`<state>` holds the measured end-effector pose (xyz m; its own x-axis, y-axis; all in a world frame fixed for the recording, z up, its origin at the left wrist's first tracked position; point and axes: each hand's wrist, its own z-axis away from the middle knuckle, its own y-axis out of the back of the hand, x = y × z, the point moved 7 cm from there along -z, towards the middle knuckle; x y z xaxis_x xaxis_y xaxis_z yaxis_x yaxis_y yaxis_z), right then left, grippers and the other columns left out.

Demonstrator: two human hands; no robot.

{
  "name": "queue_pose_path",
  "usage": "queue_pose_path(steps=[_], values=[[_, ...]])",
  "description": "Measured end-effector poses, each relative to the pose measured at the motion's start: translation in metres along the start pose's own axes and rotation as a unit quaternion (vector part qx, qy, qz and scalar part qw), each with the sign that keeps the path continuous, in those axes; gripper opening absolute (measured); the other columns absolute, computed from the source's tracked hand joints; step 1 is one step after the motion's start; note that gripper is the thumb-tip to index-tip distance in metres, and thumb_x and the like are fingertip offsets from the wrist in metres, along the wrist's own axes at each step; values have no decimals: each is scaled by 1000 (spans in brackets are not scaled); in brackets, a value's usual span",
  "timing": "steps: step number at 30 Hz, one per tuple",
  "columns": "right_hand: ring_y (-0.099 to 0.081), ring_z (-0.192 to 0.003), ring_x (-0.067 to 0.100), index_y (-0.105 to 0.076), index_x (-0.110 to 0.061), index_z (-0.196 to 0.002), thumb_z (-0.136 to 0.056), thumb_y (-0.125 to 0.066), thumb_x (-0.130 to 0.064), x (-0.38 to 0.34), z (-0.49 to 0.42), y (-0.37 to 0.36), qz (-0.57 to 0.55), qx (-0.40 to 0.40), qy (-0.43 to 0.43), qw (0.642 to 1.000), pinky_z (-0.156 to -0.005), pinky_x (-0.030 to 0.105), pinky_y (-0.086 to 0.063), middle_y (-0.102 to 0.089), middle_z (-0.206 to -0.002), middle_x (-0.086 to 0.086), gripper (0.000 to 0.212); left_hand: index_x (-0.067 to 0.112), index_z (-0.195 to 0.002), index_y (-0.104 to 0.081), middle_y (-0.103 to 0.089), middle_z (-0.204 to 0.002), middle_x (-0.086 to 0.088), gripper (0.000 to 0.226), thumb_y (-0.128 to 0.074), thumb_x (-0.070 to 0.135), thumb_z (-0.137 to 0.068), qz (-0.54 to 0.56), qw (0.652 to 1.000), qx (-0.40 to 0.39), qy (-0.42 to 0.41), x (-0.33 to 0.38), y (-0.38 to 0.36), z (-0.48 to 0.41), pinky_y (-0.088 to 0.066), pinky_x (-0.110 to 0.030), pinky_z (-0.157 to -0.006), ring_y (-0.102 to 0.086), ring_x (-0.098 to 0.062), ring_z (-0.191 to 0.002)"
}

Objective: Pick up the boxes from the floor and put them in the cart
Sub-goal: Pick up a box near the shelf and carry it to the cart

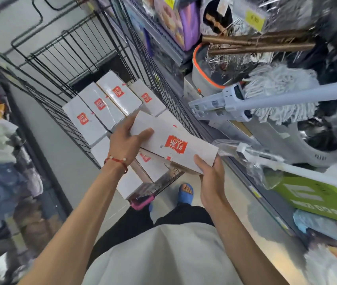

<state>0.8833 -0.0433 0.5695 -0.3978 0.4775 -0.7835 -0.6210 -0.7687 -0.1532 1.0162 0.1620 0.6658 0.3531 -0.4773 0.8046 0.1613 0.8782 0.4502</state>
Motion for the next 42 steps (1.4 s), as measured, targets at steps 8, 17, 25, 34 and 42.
queue_pose_path(steps=[8,17,25,34,42], values=[[-68,-119,16,-50,-29,-145,-98,-67,-17,45,-1,-29,18,33,-48,998,-96,32,-60,-72,-123,-11,51,25,-141,-51,-64,-125,-1,49,-66,30,-94,-42,996,-52,56,-31,13,-46,-55,-53,-96,-67,-28,-108],[-67,-113,9,-53,-14,-144,-99,-64,0,98,15,-74,-22,165,-88,982,-112,42,-50,-71,-125,-5,48,33,-148,-47,-59,-140,-4,55,-64,27,-96,-116,975,-188,34,-86,17,-122,-48,-51,-107,-60,-28,-124],[-66,-111,2,-50,-16,-144,-101,-57,1,133,25,-107,-35,210,-109,971,-93,22,-57,-68,-124,-9,46,30,-144,-48,-60,-135,-8,50,-60,33,-96,-249,934,-256,19,-126,14,-157,-45,-54,-108,-56,-36,-124],[-70,-93,-4,-52,-32,-132,-99,-59,-6,149,30,-125,-4,212,-121,970,-73,14,-55,-70,-109,-20,43,20,-129,-47,-66,-115,-13,36,-56,32,-96,-354,896,-267,-16,-147,28,-162,-48,-56,-101,-61,-42,-110],[-70,-86,-10,-51,-39,-123,-100,-61,-11,144,29,-135,0,199,-121,972,-63,10,-55,-68,-106,-22,37,17,-122,-61,-71,-112,-9,31,-61,14,-91,-320,922,-201,-90,-125,38,-154,-55,-47,-91,-66,-35,-105]])
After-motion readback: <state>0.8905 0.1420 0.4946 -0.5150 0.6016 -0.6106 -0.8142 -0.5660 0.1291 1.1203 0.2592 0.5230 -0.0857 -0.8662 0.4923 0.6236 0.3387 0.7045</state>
